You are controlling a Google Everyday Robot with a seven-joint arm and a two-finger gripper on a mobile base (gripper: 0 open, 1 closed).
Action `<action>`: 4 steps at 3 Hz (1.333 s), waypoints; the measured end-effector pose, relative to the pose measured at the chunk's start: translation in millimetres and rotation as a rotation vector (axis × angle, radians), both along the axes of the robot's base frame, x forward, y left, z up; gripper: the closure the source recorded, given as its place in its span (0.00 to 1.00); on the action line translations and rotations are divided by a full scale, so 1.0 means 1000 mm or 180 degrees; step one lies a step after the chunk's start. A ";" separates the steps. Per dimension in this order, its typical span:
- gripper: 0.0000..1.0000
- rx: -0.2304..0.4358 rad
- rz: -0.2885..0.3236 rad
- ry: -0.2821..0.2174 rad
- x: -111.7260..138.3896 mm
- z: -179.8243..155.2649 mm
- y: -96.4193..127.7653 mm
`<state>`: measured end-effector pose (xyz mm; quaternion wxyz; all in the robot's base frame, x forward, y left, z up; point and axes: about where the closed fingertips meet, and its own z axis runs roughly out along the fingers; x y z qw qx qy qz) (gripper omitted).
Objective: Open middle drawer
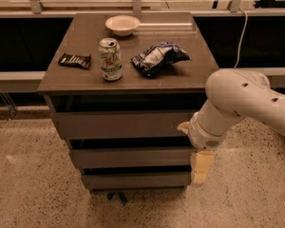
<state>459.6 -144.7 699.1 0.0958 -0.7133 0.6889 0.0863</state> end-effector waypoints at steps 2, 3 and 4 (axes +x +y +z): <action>0.00 0.0085 0.0402 0.0297 -0.005 -0.114 0.018; 0.00 0.0117 0.0361 0.0391 0.007 -0.178 0.026; 0.00 0.0109 0.0353 0.0384 0.008 -0.181 0.025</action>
Offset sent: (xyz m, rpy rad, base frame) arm -0.0009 0.0273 -0.1674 0.0363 0.1291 0.1621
